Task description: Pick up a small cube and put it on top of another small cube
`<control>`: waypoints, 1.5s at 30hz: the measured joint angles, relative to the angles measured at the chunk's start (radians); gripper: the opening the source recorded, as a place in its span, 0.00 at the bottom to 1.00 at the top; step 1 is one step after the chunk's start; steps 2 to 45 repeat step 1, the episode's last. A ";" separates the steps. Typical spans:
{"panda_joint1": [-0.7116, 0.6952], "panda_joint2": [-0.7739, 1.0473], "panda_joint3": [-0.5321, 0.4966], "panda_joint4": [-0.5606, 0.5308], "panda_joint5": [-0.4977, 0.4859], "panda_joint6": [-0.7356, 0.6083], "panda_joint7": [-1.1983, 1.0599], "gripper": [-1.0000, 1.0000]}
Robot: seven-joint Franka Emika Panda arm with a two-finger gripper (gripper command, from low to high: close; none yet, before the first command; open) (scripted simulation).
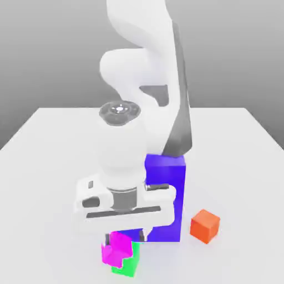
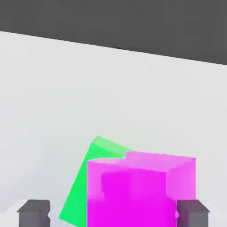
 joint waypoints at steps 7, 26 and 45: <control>0.001 -0.012 -0.001 -0.001 -0.004 -0.011 0.002 1.00; 0.001 -0.012 -0.001 -0.001 -0.004 -0.011 0.002 1.00; 0.001 -0.012 -0.001 -0.001 -0.004 -0.011 0.002 1.00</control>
